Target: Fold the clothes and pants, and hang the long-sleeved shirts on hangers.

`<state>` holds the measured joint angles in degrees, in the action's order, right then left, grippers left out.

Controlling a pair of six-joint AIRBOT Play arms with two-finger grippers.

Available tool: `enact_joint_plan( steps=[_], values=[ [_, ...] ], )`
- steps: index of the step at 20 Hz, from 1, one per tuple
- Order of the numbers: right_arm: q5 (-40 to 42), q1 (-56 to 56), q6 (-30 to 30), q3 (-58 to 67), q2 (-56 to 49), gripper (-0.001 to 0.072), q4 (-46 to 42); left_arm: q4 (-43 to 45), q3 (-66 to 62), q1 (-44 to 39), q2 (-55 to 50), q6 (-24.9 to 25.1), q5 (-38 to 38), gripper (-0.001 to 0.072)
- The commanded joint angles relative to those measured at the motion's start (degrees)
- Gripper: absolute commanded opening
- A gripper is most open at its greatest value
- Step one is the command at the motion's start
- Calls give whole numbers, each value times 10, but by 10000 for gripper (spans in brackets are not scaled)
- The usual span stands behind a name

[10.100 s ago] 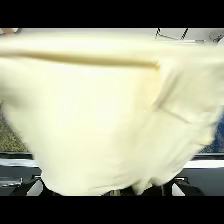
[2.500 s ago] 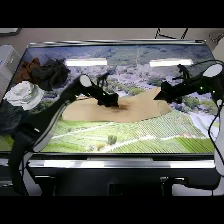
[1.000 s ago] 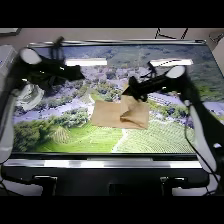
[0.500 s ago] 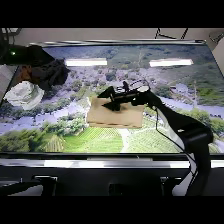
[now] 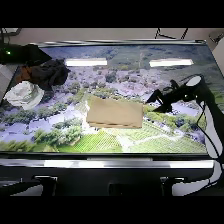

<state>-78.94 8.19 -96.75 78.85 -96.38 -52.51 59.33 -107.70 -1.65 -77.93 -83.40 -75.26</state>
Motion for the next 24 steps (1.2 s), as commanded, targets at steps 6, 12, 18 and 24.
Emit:
enact_joint_plan(
  steps=[6, 12, 18, 24],
  values=[
    [86, -41, 162, -104, -65, 553, 179, 0, 0, 0, 0, -17, 0, 20],
    [-3, -9, 211, -4, -47, 37, 216, 0, 0, 0, 0, -17, 1, 20],
    [-52, 162, 111, 234, -28, 35, 175, 0, 0, 0, 0, -28, 3, 20],
    [-52, 396, 64, 263, -28, 35, 132, 0, 0, 0, 0, -50, 2, 20]
  ],
)
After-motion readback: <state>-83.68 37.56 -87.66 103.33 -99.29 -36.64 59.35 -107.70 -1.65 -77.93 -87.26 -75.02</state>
